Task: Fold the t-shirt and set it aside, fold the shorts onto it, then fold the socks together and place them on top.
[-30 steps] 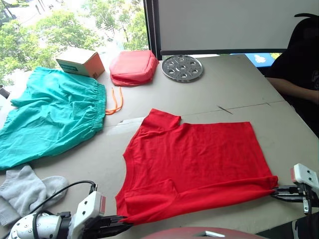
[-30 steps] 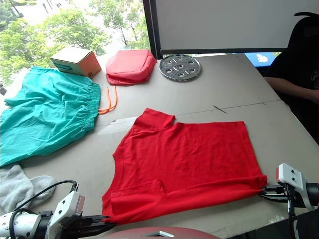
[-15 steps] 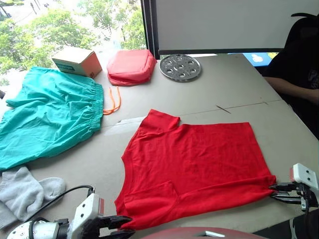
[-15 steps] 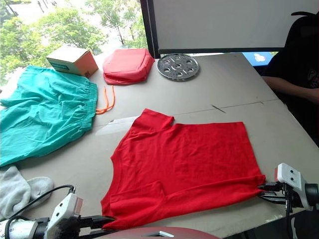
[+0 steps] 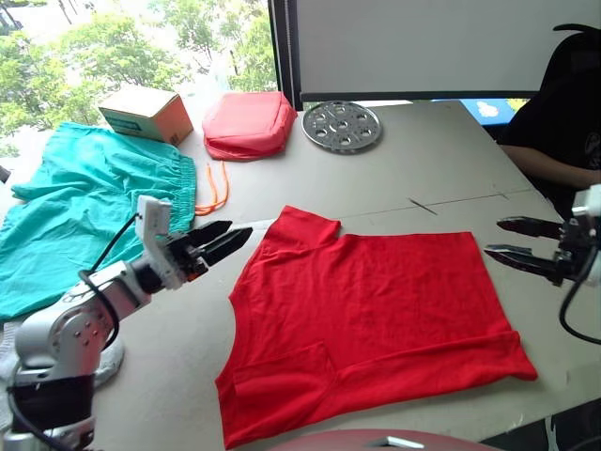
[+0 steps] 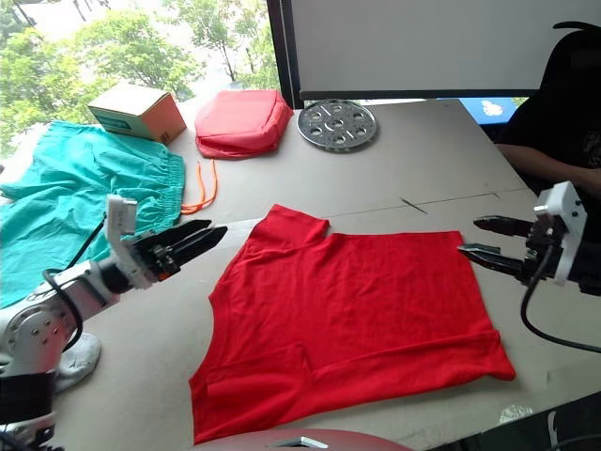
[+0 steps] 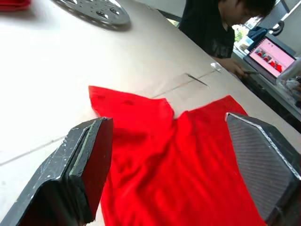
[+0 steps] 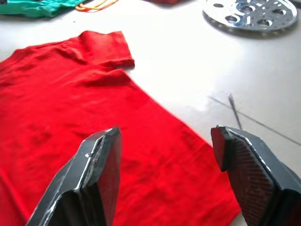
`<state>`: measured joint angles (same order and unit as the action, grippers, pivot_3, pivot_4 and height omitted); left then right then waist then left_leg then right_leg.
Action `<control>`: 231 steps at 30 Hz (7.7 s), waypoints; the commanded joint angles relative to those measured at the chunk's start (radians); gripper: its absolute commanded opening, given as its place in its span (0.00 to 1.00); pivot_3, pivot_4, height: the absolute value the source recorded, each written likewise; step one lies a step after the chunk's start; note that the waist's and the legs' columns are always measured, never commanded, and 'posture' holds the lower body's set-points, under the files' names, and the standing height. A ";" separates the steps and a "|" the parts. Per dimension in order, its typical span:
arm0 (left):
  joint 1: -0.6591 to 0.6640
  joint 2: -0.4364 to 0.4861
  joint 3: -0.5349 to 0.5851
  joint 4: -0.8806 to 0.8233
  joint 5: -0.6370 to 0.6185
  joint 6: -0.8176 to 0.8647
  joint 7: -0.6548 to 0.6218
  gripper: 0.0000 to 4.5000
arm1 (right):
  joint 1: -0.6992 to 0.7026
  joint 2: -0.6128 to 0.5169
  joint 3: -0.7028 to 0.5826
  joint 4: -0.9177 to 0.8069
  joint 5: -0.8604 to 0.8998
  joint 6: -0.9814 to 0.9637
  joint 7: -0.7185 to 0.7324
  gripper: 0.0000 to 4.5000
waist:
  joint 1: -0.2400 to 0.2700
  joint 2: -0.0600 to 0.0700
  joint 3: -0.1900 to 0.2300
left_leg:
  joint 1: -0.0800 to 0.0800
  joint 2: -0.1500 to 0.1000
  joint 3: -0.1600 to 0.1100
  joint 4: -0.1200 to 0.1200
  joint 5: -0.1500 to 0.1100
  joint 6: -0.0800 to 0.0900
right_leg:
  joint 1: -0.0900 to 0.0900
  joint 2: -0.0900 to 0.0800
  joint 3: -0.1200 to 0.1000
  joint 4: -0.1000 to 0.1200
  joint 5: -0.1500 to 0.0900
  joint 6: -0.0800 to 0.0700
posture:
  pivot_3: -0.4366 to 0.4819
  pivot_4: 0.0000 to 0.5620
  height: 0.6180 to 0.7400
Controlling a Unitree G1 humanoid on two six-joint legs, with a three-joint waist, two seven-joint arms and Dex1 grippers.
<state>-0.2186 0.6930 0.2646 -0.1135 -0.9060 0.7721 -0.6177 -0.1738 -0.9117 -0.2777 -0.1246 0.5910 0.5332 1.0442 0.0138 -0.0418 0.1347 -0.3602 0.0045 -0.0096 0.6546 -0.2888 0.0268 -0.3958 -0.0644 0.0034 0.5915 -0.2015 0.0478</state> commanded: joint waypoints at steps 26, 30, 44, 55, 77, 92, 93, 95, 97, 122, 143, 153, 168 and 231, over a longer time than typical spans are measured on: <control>-0.465 -0.201 -0.275 0.534 0.477 0.041 -0.046 0.93 | -0.042 0.124 0.070 -0.035 -0.053 -0.237 0.057 0.99 | 0.033 0.011 0.001 | -0.001 -0.003 -0.005 0.006 -0.001 0.002 | 0.005 -0.004 -0.008 0.002 0.002 0.003 | 0.48 0.27 1.00; -0.500 -0.216 -0.298 0.633 0.533 -0.023 -0.099 0.93 | -0.014 0.133 0.069 -0.068 -0.054 -0.235 0.040 0.99 | 0.033 0.015 0.000 | -0.001 -0.003 -0.009 0.013 -0.001 0.003 | 0.010 -0.004 -0.010 0.003 0.000 0.001 | 0.48 0.27 1.00; -0.543 -0.252 -0.279 0.637 0.511 0.062 -0.309 0.93 | 0.060 0.145 0.065 -0.155 -0.055 -0.236 -0.020 0.99 | 0.030 0.021 0.000 | -0.004 -0.012 -0.025 0.015 -0.002 0.005 | 0.016 -0.007 -0.014 0.000 -0.001 0.003 | 0.48 0.27 1.00; -0.605 -0.283 -0.247 0.761 0.525 0.113 -0.289 0.93 | 0.098 0.155 0.065 -0.190 -0.055 -0.239 -0.056 0.99 | 0.007 0.021 0.000 | -0.003 -0.011 -0.025 0.014 -0.003 0.006 | 0.016 -0.007 -0.014 0.001 -0.001 0.007 | 0.48 0.27 1.00; -0.690 -0.343 -0.271 0.966 0.685 -0.163 -0.176 0.08 | 0.153 0.144 0.066 -0.204 -0.064 -0.216 -0.088 1.00 | 0.009 0.021 0.000 | -0.002 -0.009 -0.026 0.014 -0.001 0.003 | 0.016 -0.007 -0.014 0.001 0.001 0.011 | 0.48 0.27 1.00; -0.579 -0.263 -0.161 0.770 0.605 -0.284 -0.270 0.01 | 0.063 0.162 0.098 -0.020 -0.178 -0.262 -0.118 1.00 | 0.000 0.020 0.003 | -0.004 -0.009 -0.024 0.013 -0.003 0.005 | 0.013 -0.007 -0.013 -0.001 0.001 0.011 | 0.48 0.27 1.00; -0.570 -0.266 -0.158 0.743 0.599 -0.284 -0.263 0.01 | 0.063 0.164 0.097 -0.021 -0.176 -0.265 -0.113 1.00 | 0.001 0.020 0.003 | -0.004 -0.009 -0.024 0.013 -0.003 0.005 | 0.013 -0.007 -0.012 -0.001 0.001 0.011 | 0.48 0.27 1.00; -0.548 -0.273 -0.149 0.678 0.581 -0.285 -0.260 0.01 | 0.068 0.167 0.093 -0.026 -0.173 -0.271 -0.103 1.00 | 0.001 0.020 0.003 | -0.004 -0.009 -0.024 0.013 -0.003 0.006 | 0.014 -0.007 -0.012 -0.001 0.001 0.011 | 0.48 0.27 1.00; -0.524 -0.271 -0.157 0.622 0.586 -0.317 -0.260 0.01 | 0.074 0.168 0.089 -0.033 -0.163 -0.270 -0.091 1.00 | 0.001 0.019 0.004 | -0.004 -0.009 -0.024 0.013 -0.003 0.006 | 0.014 -0.008 -0.012 -0.001 0.001 0.011 | 0.48 0.27 1.00; -0.323 -0.240 -0.144 0.286 0.519 -0.305 -0.243 0.00 | -0.342 0.123 0.327 0.522 -0.394 0.172 -0.122 0.62 | -0.002 0.021 0.005 | -0.005 -0.010 -0.022 0.011 -0.003 0.006 | 0.010 -0.008 -0.010 -0.001 -0.001 0.007 | 0.48 0.27 1.00; -0.215 -0.115 -0.160 0.239 0.513 -0.554 -0.463 0.00 | -0.225 0.155 0.158 0.523 -0.377 -0.342 -0.141 0.01 | -0.004 0.022 0.005 | -0.005 -0.011 -0.020 0.010 -0.001 0.003 | 0.010 -0.007 -0.009 -0.001 0.001 0.010 | 0.48 0.27 1.00; -0.001 -0.052 -0.213 0.155 0.608 -0.924 -0.605 0.00 | -0.127 0.170 0.088 0.522 -0.346 -0.484 -0.143 0.01 | -0.002 0.023 0.006 | -0.003 -0.008 -0.017 0.010 -0.003 0.006 | 0.010 -0.009 -0.006 -0.001 -0.001 0.007 | 0.48 0.27 1.00; 0.001 -0.027 -0.163 0.271 0.450 -0.745 -0.515 0.00 | -0.082 0.192 0.067 0.518 -0.310 -0.528 -0.119 0.01 | 0.004 0.025 0.006 | -0.004 -0.007 -0.017 0.009 -0.004 0.007 | 0.008 -0.019 -0.006 -0.001 -0.001 0.007 | 0.48 0.27 1.00; -0.648 -0.166 -0.200 0.804 0.561 -0.009 -0.233 0.88 | -0.053 0.220 0.090 0.348 -0.269 -0.438 -0.094 0.00 | -0.026 0.021 0.009 | -0.001 -0.010 -0.021 0.009 0.001 -0.001 | 0.013 -0.007 -0.009 0.000 0.002 0.012 | 0.48 0.27 1.00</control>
<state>-0.8783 0.5247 0.0687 0.7482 -0.3508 0.7972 -0.8367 -0.2227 -0.6901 -0.1722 0.2521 0.3138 0.1063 0.9525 -0.0125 -0.0205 0.1433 -0.3615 -0.0051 -0.0310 0.6629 -0.2880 0.0261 -0.3831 -0.0720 -0.0056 0.5912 -0.1998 0.0597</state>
